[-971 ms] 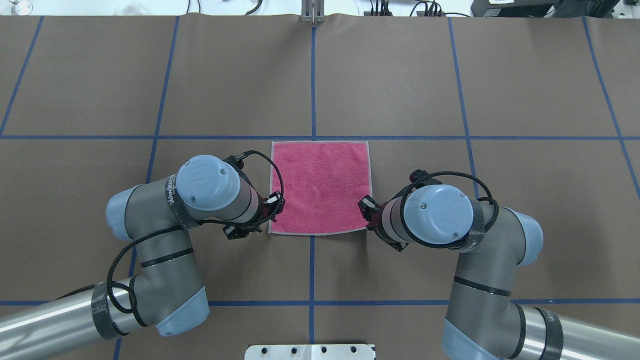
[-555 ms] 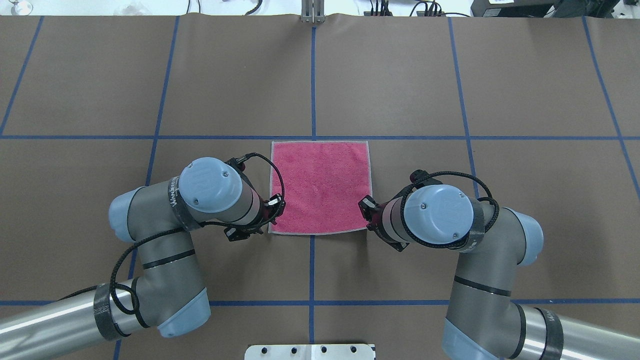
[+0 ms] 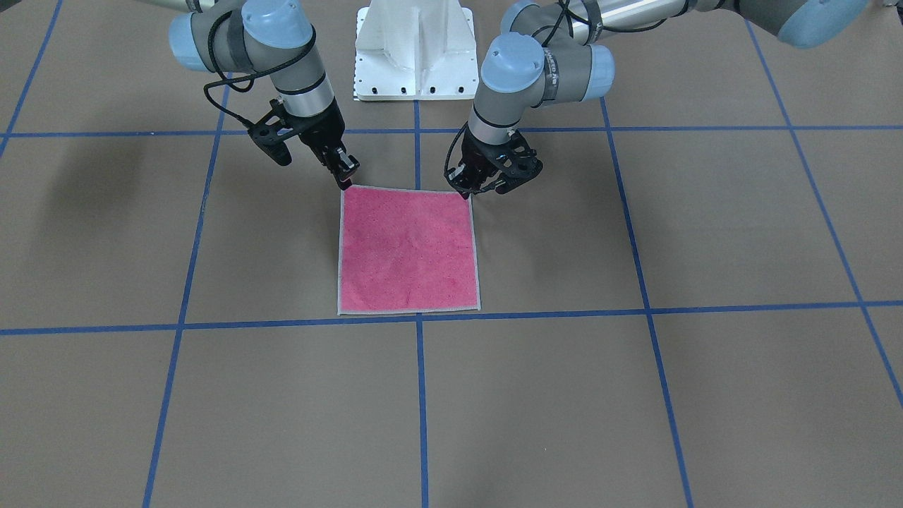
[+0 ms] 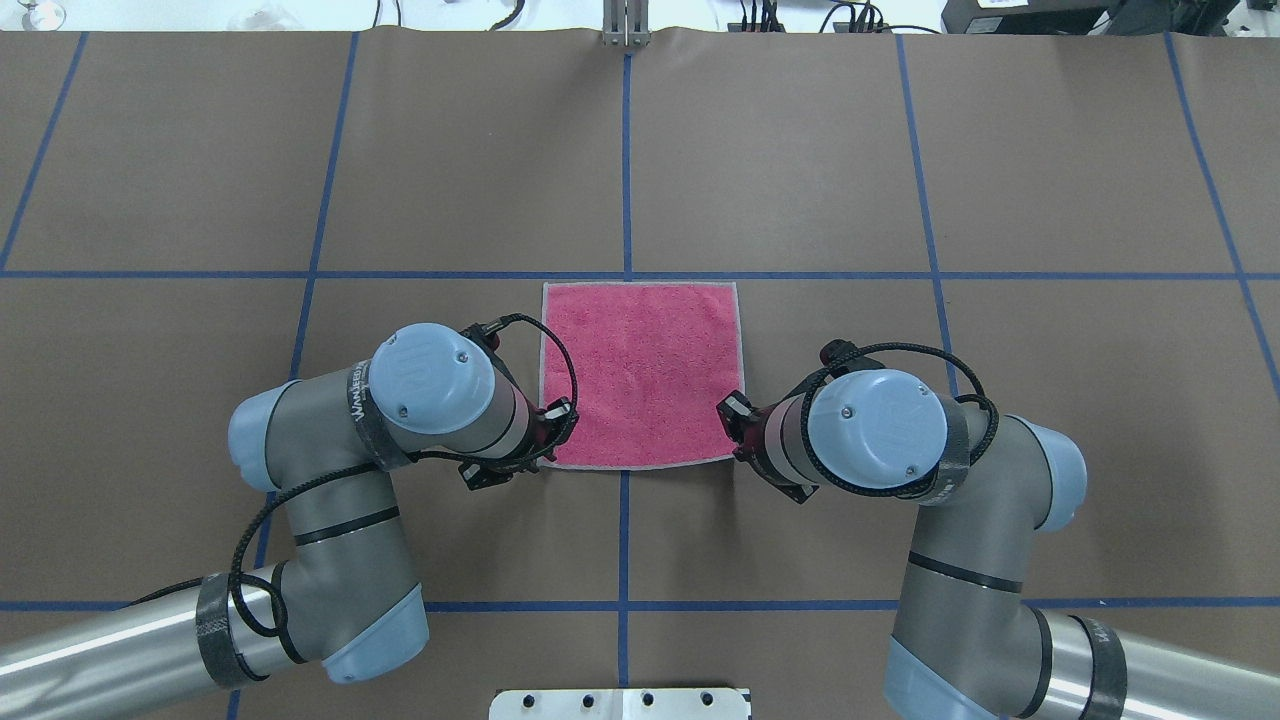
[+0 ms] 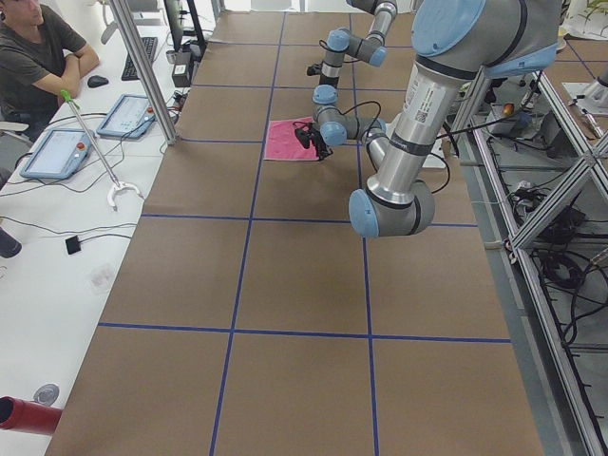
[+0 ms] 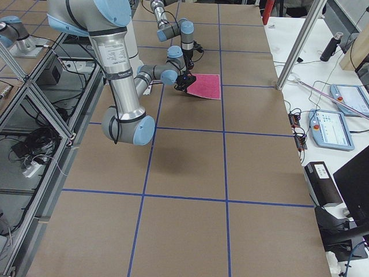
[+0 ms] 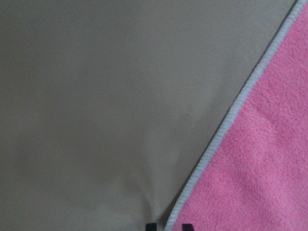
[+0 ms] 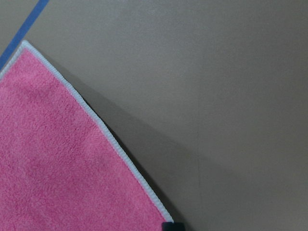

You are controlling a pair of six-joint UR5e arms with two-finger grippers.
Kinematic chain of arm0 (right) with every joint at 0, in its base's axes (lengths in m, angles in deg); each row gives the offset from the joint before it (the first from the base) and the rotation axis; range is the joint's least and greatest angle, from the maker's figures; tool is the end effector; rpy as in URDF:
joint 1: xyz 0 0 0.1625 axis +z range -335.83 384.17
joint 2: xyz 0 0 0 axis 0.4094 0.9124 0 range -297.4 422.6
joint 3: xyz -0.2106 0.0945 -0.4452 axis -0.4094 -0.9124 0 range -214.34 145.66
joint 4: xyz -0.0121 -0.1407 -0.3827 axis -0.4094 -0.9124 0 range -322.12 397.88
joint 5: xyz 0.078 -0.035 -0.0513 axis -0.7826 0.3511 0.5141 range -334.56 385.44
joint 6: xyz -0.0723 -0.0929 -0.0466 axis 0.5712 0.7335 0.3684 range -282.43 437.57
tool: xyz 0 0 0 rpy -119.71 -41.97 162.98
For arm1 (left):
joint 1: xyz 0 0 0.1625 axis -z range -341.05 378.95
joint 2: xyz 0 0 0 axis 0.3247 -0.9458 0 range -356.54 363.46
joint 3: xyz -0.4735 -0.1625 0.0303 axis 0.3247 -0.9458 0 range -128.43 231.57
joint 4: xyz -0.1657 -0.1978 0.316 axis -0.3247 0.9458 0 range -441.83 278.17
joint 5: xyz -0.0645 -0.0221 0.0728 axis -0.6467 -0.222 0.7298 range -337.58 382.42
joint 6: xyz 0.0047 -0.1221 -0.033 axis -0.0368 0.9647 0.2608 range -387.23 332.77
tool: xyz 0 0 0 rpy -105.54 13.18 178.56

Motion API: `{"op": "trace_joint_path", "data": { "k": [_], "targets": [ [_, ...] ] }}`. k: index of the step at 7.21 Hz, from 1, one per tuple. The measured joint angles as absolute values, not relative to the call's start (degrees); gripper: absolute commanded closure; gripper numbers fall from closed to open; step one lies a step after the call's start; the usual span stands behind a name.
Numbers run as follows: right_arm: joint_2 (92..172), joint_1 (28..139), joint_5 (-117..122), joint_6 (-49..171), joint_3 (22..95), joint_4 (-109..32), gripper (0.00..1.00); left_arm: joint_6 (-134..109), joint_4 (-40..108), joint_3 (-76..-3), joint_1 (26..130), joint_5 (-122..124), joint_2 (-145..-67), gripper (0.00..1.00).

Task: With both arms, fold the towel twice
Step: 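Move the left gripper to the other near towel corner and grasp it, then lift both near corners and fold them over toward the far edge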

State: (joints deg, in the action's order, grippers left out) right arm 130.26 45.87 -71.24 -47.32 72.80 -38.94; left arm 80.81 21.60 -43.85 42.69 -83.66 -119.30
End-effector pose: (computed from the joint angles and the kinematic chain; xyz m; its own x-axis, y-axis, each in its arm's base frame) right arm -0.5588 -0.3501 0.3783 0.3013 0.7314 0.6118 -0.5532 0.6567 -0.5126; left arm 0.6303 -0.3844 0.3432 0.4822 -0.5372 -0.6920 0.3548 0.8420 -0.4064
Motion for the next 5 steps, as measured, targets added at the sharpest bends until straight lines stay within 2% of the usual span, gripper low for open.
{"op": "trace_joint_path", "data": {
  "k": [1,5],
  "targets": [
    [130.3,45.9,-71.2,-47.3,72.8,-38.9,1.0,80.8,21.5,-43.8,42.6,-83.7,-119.3,1.0],
    [130.3,45.9,-71.2,-47.3,72.7,-38.9,1.0,80.9,21.2,-44.3,42.5,-83.8,-119.3,1.0]
  ]
}}
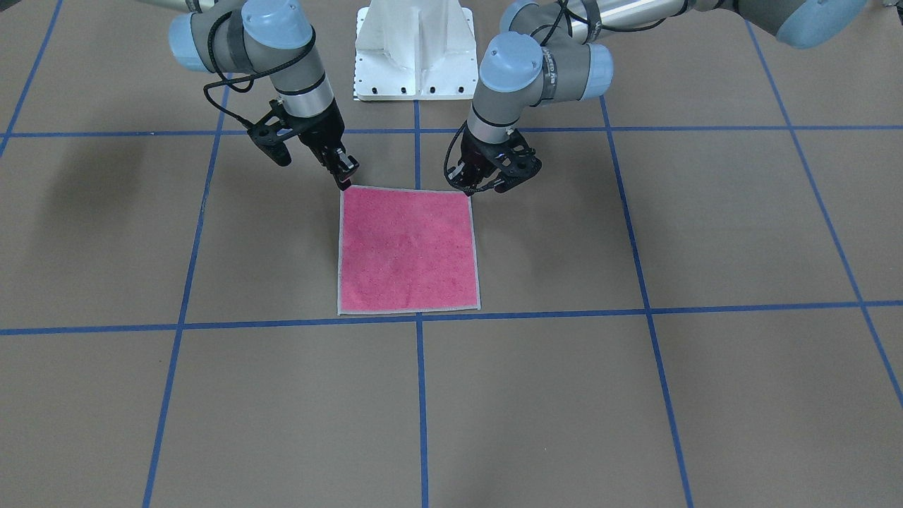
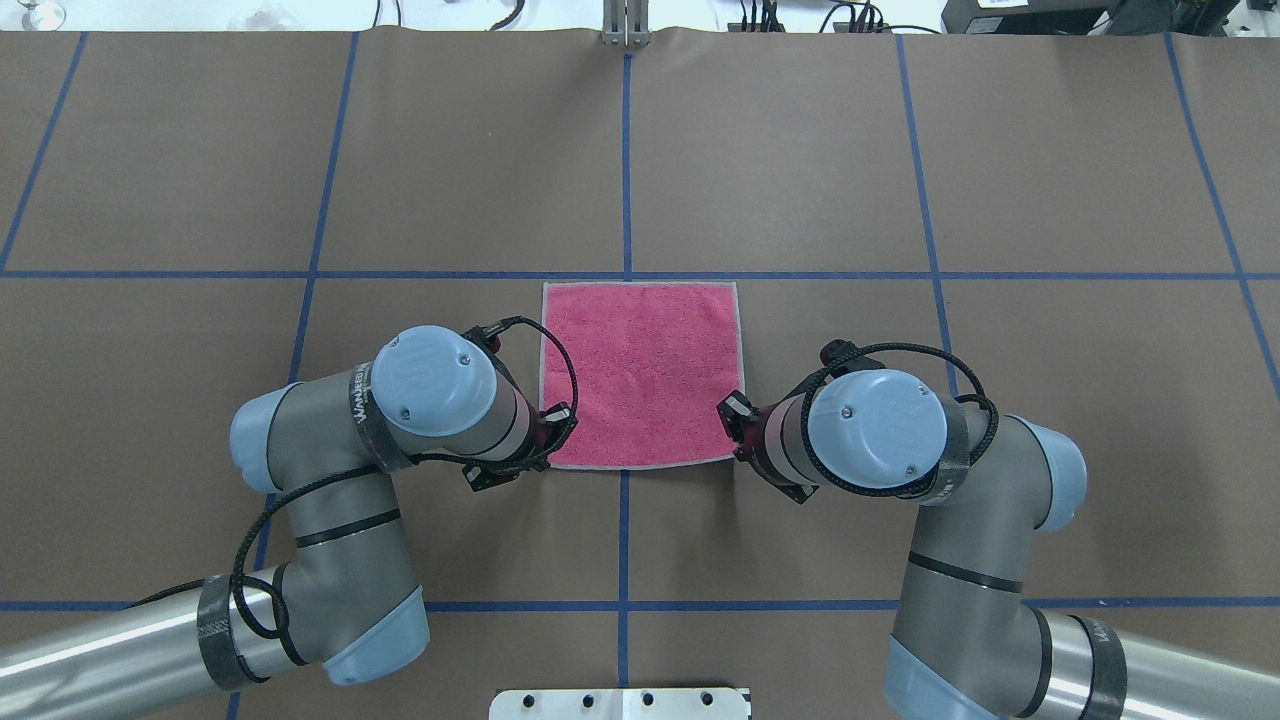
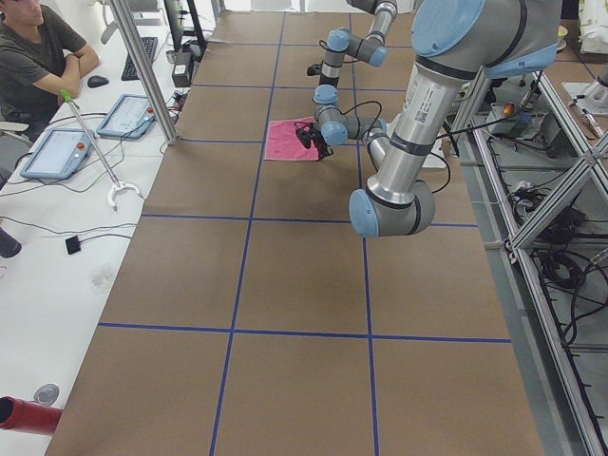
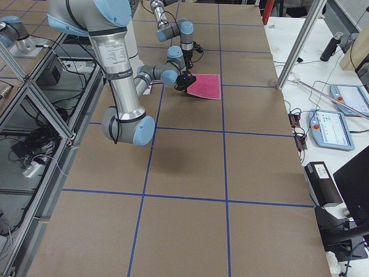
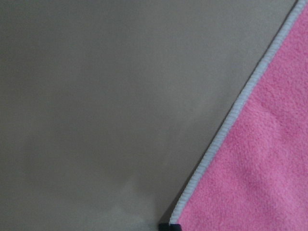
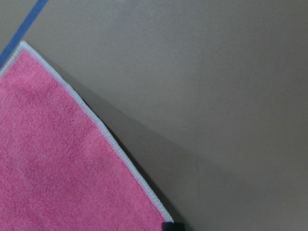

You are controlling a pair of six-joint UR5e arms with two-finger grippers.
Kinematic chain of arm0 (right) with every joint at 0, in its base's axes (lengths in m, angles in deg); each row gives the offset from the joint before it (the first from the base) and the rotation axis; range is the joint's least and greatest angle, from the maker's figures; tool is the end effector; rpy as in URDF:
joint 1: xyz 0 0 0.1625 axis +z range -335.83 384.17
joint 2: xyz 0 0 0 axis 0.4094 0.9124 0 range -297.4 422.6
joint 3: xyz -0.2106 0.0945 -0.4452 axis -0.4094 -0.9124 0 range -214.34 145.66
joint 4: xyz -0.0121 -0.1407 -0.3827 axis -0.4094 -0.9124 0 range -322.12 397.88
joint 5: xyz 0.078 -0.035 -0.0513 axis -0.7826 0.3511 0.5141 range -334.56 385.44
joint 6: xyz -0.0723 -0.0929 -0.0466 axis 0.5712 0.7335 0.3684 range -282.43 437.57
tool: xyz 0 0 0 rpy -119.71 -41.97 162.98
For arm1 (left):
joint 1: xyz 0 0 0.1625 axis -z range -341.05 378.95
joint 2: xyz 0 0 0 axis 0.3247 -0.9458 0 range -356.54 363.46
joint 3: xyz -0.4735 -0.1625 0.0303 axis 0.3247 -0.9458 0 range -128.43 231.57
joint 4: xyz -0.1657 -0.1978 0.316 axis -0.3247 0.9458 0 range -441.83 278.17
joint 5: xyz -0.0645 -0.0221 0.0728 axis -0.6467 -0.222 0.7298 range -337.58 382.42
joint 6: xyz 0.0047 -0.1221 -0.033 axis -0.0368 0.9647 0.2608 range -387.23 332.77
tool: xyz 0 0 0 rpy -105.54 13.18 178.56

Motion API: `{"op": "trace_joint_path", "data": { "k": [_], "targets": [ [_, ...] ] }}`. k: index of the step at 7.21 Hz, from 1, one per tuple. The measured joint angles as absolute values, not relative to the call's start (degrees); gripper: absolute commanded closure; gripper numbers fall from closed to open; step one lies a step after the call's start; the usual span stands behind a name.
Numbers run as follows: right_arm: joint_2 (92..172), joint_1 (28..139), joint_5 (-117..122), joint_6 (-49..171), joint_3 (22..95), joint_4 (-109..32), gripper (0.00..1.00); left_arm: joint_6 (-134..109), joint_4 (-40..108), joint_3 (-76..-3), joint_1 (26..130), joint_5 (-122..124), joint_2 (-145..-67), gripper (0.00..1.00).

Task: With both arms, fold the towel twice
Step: 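Lift both near corners and fold them over toward the far edge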

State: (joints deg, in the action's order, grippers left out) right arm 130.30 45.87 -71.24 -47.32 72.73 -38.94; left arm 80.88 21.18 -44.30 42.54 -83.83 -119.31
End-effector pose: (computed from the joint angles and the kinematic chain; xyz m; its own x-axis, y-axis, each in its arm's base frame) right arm -0.5589 -0.3502 0.3793 0.3023 0.7318 0.6108 -0.5541 0.6563 -0.5121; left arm 0.6296 -0.3817 0.3405 0.4835 -0.5368 -0.6914 0.3506 0.8425 -0.4089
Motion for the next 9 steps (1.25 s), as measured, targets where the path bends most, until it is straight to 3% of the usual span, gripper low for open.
{"op": "trace_joint_path", "data": {
  "k": [9],
  "targets": [
    [132.5,43.8,-72.8,-47.8,80.1,-39.3,1.0,82.4,21.0,-53.7,42.2,-85.8,-115.4,1.0]
  ]
}}
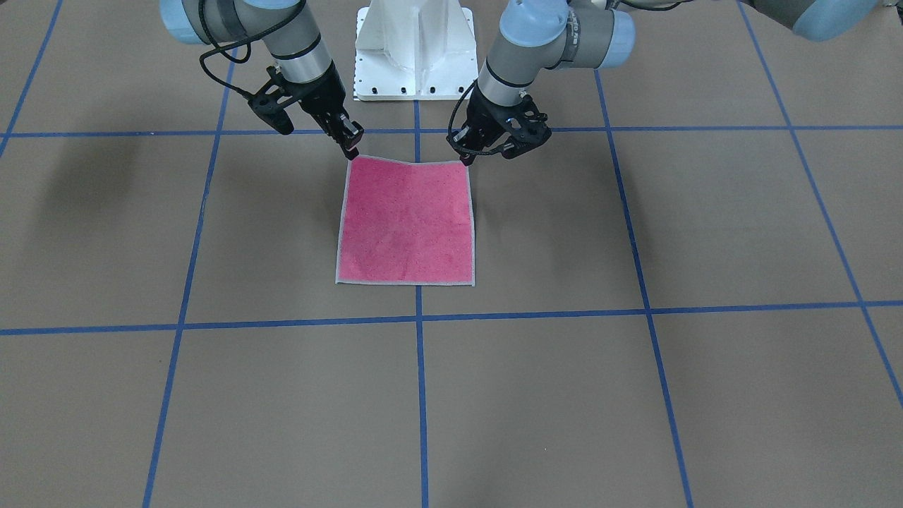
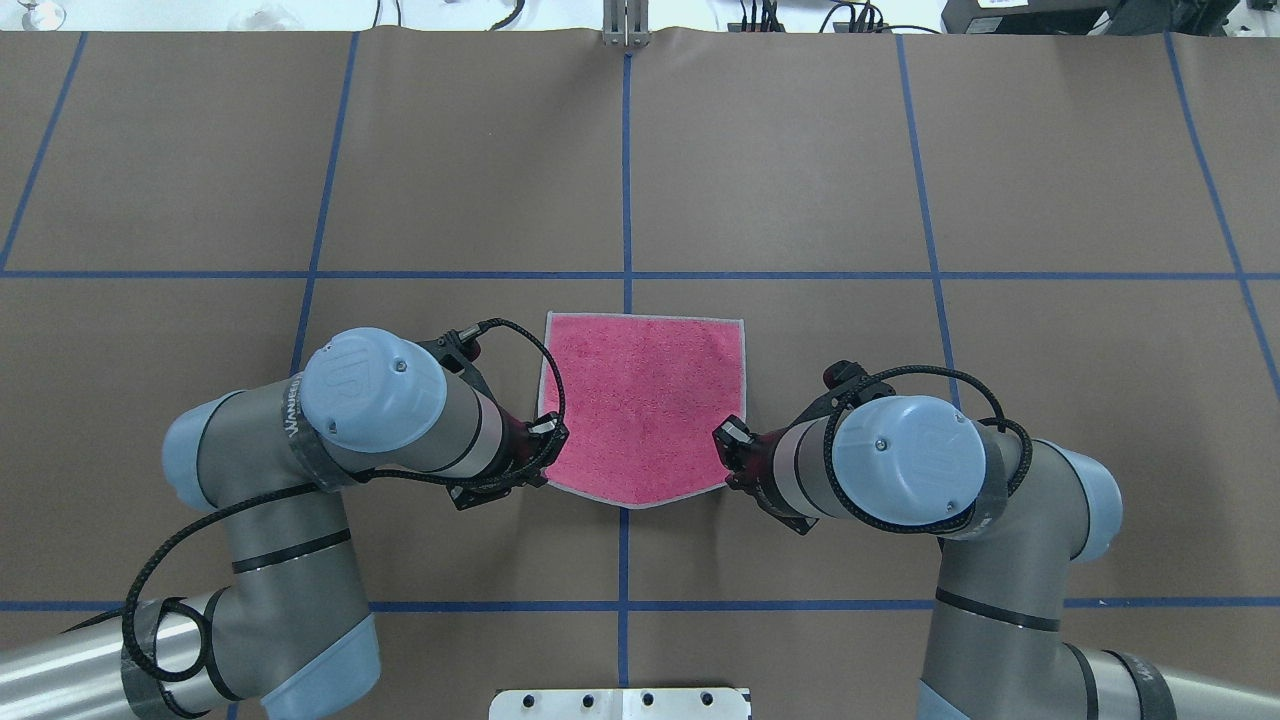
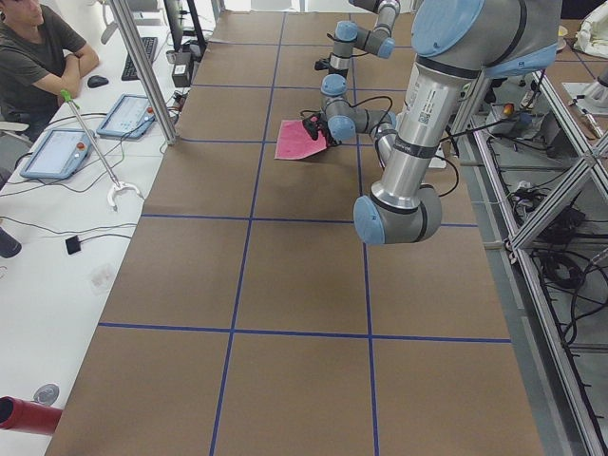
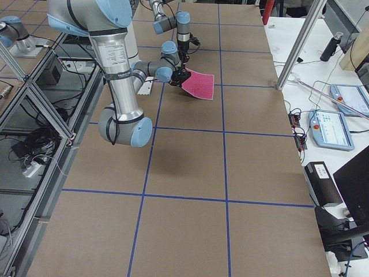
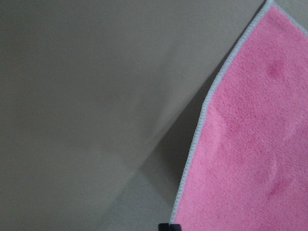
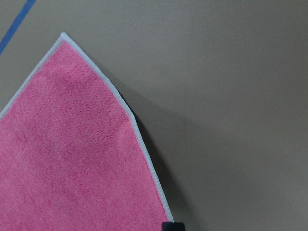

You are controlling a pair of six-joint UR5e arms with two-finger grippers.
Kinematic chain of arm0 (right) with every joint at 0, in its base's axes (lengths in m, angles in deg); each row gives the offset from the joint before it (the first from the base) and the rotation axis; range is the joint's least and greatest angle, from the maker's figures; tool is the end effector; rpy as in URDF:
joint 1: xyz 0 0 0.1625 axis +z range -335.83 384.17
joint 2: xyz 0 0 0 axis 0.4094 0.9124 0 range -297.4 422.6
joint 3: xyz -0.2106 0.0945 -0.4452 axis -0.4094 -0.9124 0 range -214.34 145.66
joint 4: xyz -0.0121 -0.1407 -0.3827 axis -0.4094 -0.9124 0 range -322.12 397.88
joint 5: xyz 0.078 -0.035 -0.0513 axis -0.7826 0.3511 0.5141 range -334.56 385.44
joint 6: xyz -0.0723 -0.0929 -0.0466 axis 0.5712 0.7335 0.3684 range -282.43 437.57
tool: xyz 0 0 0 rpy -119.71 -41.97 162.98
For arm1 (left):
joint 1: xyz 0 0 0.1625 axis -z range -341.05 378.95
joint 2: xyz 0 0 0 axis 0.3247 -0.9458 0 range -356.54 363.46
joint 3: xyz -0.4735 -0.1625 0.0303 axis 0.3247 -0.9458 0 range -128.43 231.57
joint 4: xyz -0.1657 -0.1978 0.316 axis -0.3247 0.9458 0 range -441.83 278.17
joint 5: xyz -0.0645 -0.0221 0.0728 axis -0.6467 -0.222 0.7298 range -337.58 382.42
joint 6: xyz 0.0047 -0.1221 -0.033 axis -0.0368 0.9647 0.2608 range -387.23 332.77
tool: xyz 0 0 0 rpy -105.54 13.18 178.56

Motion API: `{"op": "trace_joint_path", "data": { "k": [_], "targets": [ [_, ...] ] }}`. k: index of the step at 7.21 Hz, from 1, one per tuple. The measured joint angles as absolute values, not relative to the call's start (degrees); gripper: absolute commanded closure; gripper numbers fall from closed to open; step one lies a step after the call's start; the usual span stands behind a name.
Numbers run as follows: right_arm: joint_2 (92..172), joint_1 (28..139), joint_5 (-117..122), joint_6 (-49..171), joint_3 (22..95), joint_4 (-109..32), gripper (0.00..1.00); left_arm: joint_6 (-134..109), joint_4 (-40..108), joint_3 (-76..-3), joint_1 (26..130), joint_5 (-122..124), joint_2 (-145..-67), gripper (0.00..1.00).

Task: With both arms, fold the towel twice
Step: 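Lift both near corners and fold them over toward the far edge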

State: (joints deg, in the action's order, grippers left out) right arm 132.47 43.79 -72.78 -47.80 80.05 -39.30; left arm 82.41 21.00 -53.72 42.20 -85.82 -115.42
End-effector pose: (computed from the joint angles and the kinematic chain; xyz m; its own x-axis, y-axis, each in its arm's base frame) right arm -0.5328 -0.3124 0.3468 0.2877 0.7108 0.6419 -0.4728 0.6882 -0.5502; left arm 0.5822 -0.3520 0.3147 0.4263 -0.5306 -0.7326 0.2940 0.8472 -0.4426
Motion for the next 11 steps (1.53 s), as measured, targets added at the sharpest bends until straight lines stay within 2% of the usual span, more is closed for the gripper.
{"op": "trace_joint_path", "data": {
  "k": [2,4,8,11],
  "targets": [
    [132.7,43.9,-73.6,-47.7,80.6,-39.4,1.0,82.9,21.0,-53.7,42.3,-85.8,-115.8,1.0],
    [131.8,45.0,-74.4,-47.5,78.2,-39.1,1.0,82.9,21.2,-52.9,44.8,-85.6,-116.5,1.0],
    [127.8,49.6,-75.0,-47.5,71.5,-38.9,1.0,82.9,21.6,-44.0,48.8,-85.7,-122.9,1.0],
    [124.4,52.6,-76.3,-47.4,66.4,-38.8,1.0,82.4,23.7,-39.6,50.0,-85.7,-124.4,1.0]
  ]
}}
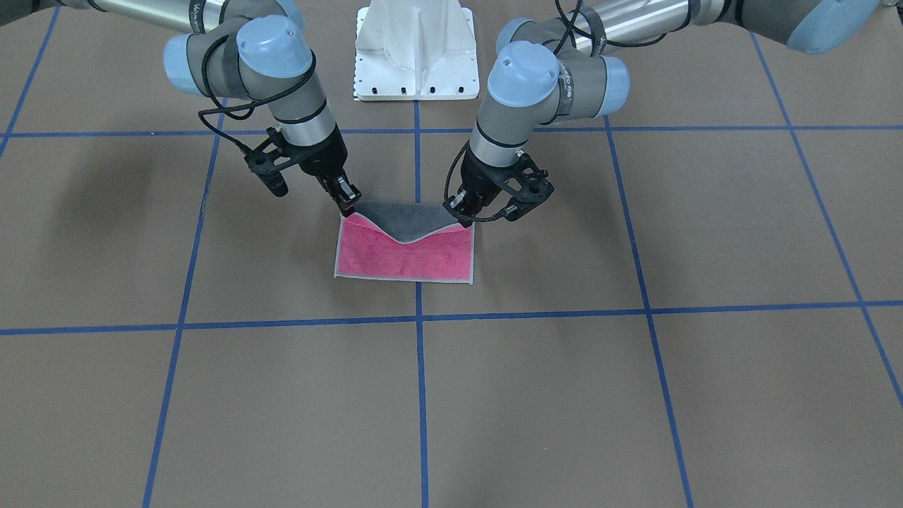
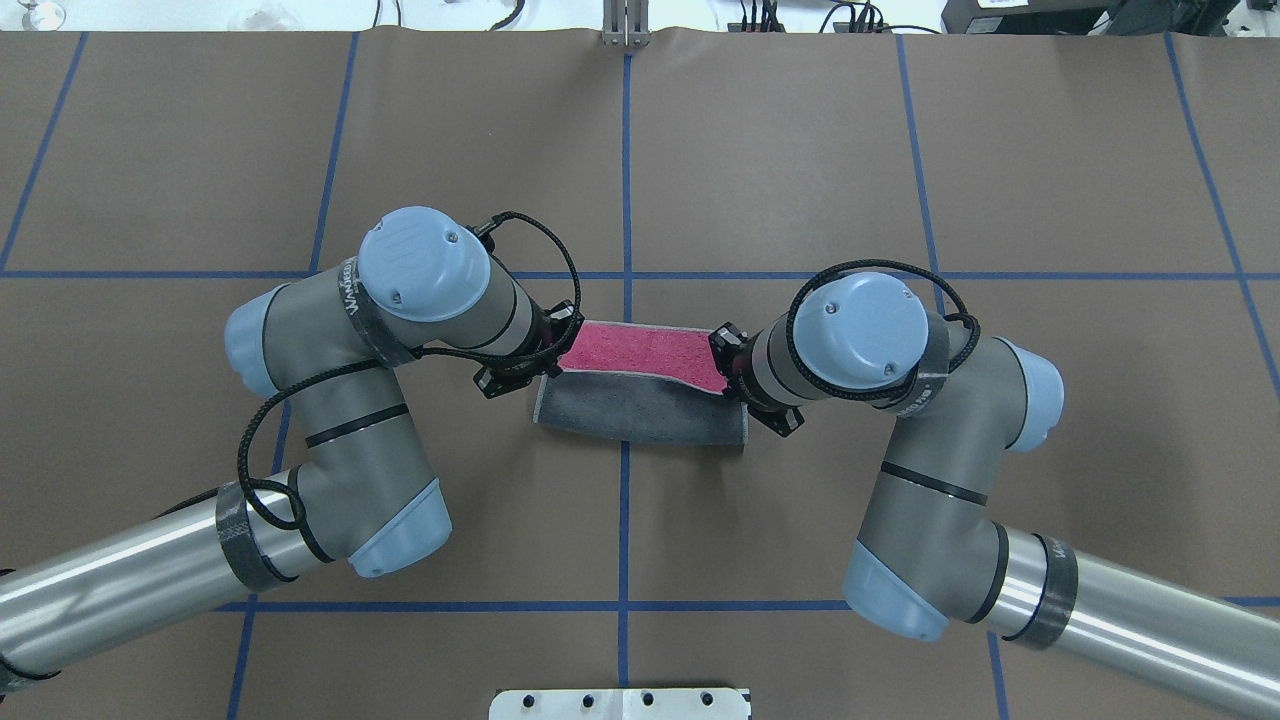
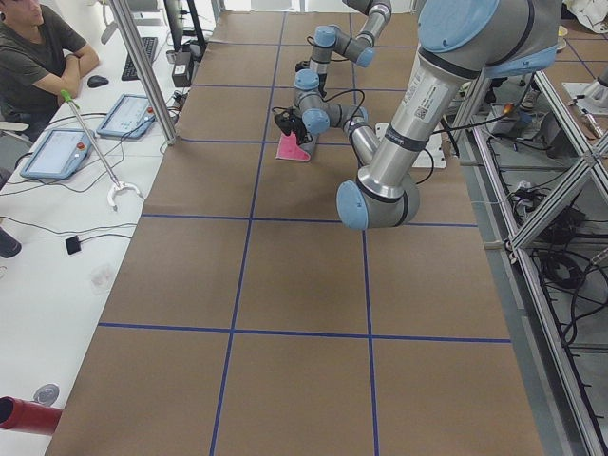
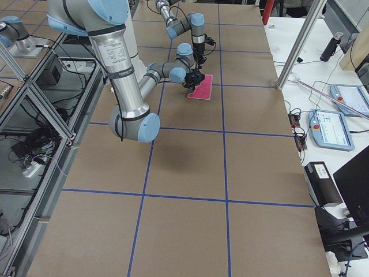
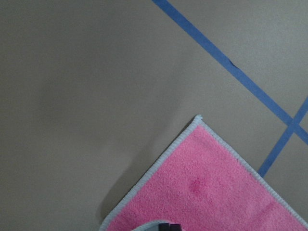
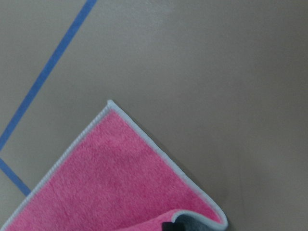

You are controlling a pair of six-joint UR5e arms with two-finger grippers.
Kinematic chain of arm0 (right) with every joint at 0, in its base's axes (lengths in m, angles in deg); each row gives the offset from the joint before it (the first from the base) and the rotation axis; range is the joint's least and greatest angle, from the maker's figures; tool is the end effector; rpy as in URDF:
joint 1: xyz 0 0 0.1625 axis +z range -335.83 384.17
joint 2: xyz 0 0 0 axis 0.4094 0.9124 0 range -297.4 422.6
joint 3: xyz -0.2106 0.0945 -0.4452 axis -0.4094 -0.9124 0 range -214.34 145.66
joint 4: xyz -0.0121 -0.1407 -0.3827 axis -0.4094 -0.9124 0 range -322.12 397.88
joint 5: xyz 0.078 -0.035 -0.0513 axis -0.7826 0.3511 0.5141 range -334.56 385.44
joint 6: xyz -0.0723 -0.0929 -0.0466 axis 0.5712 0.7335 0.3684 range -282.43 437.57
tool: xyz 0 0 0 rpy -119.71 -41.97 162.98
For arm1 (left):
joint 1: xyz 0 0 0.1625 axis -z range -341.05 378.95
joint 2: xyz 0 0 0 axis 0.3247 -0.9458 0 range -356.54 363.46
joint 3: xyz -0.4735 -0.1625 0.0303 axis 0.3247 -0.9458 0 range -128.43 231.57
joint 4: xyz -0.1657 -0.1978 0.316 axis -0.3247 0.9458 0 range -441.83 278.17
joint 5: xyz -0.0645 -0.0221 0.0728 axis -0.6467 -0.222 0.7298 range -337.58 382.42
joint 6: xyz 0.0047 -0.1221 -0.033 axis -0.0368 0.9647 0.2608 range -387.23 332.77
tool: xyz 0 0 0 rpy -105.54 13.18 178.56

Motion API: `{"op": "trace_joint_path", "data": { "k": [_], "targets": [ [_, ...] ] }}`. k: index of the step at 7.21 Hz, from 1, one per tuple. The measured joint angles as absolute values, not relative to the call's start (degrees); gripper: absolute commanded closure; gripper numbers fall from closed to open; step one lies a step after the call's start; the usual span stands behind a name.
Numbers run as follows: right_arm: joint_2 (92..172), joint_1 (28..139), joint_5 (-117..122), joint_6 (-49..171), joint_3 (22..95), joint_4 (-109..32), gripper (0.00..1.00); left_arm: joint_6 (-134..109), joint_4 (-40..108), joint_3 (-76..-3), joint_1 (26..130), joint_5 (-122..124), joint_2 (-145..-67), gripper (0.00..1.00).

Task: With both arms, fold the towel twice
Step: 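Lift both near corners and fold them over toward the far edge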

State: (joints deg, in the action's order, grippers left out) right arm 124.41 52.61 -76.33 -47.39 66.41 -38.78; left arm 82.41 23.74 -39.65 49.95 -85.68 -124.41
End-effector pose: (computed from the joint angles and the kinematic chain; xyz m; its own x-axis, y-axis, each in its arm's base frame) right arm -0.5606 -0.4260 0.3592 0.2549 0.7761 0.5768 -0.5741 0.6015 -0.5555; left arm 0.6056 -0.4734 0.3034 0.3754 -0.5983 -0.7079 0.4230 0.7902 -0.4435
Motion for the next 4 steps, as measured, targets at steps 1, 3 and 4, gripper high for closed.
{"op": "trace_joint_path", "data": {
  "k": [1,3,4],
  "targets": [
    [123.8,53.2,-76.5,-47.3,65.4,-38.7,1.0,82.4,25.3,-38.1,50.1,-85.7,-124.6,1.0],
    [122.9,54.3,-76.5,-47.2,63.0,-37.7,1.0,82.4,26.7,-36.6,51.1,-85.7,-124.8,1.0],
    [122.7,54.7,-76.5,-47.1,62.3,-37.1,1.0,82.4,26.8,-36.5,51.7,-85.7,-124.8,1.0]
  ]
}}
